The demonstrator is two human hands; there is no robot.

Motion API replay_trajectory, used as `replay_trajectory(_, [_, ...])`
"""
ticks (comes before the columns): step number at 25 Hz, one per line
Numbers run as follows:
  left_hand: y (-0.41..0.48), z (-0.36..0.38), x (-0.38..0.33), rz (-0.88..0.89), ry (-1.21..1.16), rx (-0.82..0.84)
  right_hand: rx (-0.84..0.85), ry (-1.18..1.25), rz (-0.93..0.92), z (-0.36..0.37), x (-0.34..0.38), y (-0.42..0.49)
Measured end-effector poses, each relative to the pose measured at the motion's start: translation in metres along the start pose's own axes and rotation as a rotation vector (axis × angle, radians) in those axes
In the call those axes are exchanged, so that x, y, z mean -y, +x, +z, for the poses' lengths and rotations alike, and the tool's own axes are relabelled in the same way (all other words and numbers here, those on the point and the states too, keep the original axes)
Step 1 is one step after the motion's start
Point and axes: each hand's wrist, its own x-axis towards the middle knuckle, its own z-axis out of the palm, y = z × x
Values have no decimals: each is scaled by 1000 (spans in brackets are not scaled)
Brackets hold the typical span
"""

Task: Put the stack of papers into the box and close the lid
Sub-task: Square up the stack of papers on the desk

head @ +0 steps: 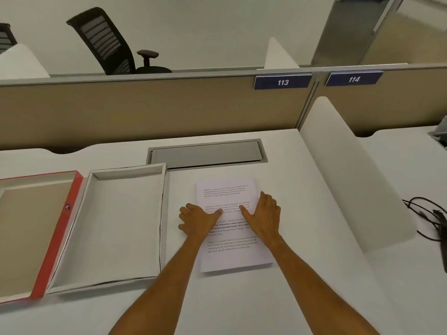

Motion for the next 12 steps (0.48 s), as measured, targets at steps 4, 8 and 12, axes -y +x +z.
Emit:
replay_trajectory(4, [2,-2,-6,-98,-67,113,57,35,282,1,4,2])
replay_trajectory(8, [3,1,-13,-99,-21,136,205,120,424,-1,9,7])
replay_trajectory(12, [4,1,-20,-123,-19,160,276,208,468,-7,14,14])
